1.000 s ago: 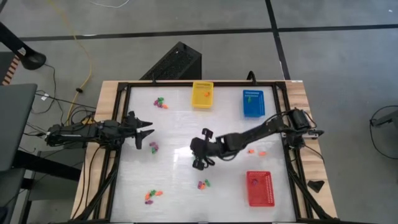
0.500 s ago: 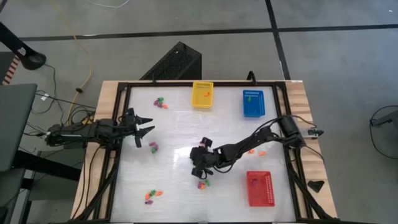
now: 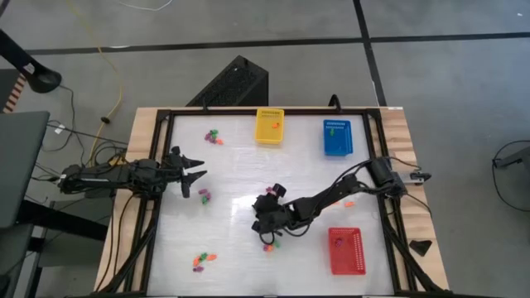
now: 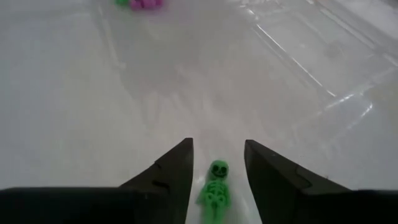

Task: Sort Halloween decoration
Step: Put the green skeleton toy into the blue bin

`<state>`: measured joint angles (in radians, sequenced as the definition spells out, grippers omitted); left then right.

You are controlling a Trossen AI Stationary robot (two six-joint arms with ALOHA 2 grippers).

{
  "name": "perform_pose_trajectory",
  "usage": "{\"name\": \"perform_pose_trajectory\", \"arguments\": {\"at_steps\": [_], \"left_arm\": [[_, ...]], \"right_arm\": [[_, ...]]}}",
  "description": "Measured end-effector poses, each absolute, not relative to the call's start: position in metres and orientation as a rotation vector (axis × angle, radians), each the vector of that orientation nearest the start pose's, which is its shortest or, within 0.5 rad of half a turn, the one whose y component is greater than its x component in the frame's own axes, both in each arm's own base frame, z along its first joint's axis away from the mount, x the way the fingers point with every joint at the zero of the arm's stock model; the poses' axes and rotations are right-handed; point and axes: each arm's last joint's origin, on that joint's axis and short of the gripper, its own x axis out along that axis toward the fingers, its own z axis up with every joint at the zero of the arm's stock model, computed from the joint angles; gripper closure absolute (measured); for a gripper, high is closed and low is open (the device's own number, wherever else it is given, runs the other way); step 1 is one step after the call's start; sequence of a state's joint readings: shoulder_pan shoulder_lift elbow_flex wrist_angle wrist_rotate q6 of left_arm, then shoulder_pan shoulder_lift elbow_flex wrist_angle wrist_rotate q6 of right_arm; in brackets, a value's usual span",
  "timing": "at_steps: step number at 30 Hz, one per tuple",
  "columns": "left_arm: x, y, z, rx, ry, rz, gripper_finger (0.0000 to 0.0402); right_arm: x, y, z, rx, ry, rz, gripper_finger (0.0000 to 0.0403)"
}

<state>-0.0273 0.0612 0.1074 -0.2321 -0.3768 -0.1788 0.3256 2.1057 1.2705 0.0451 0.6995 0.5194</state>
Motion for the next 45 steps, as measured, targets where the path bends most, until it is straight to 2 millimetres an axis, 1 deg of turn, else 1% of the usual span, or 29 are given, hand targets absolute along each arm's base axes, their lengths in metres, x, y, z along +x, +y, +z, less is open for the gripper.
{"name": "perform_pose_trajectory", "arguments": {"at_steps": [3,6,9,13,21,22,24,27,29,30,32,34,37,40,42,45], "left_arm": [[0.092,0.008,0.173,-0.152,0.149,0.357,0.0233],[0.092,0.008,0.173,-0.166,0.155,0.352,0.0233],[0.091,0.008,0.171,-0.178,0.166,0.355,0.0233],[0.091,0.008,0.171,-0.185,0.172,0.356,0.0233],[0.091,0.008,0.170,-0.199,0.173,0.357,0.0233],[0.091,0.008,0.171,-0.199,0.173,0.357,0.0233],[0.091,0.008,0.171,-0.200,0.172,0.357,0.0233],[0.091,0.008,0.171,-0.202,0.172,0.358,0.0233],[0.091,0.008,0.171,-0.203,0.172,0.357,0.0233],[0.091,0.008,0.171,-0.203,0.171,0.358,0.0233],[0.091,0.008,0.171,-0.203,0.171,0.357,0.0233],[0.091,0.008,0.171,-0.203,0.171,0.357,0.0233],[0.091,0.008,0.171,-0.204,0.171,0.358,0.0233],[0.091,0.008,0.171,-0.204,0.171,0.357,0.0233],[0.091,0.008,0.171,-0.205,0.171,0.358,0.0233],[0.091,0.008,0.171,-0.214,0.169,0.359,0.0233]], "right_arm": [[0.414,0.122,0.105,0.120,0.565,-0.538,0.0231],[0.413,0.127,0.093,0.129,0.540,-0.588,0.0232],[0.410,0.134,0.085,0.126,0.519,-0.621,0.0232],[0.405,0.143,0.083,0.128,0.516,-0.629,0.0244],[0.403,0.145,0.084,0.098,0.519,-0.629,0.0323],[0.403,0.145,0.084,0.097,0.519,-0.628,0.0330],[0.404,0.145,0.086,0.091,0.516,-0.624,0.0330],[0.403,0.142,0.098,0.060,0.528,-0.599,0.0330],[0.401,0.139,0.113,0.014,0.545,-0.584,0.0331],[0.400,0.139,0.124,-0.007,0.540,-0.572,0.0331],[0.395,0.135,0.155,-0.058,0.534,-0.554,0.0331],[0.384,0.126,0.185,-0.116,0.561,-0.559,0.0329],[0.362,0.102,0.224,-0.144,0.631,-0.600,0.0328],[0.336,0.069,0.260,-0.103,0.686,-0.667,0.0328],[0.318,0.046,0.274,-0.076,0.747,-0.723,0.0328],[0.292,0.014,0.285,-0.039,0.870,-0.832,0.0328]]}}
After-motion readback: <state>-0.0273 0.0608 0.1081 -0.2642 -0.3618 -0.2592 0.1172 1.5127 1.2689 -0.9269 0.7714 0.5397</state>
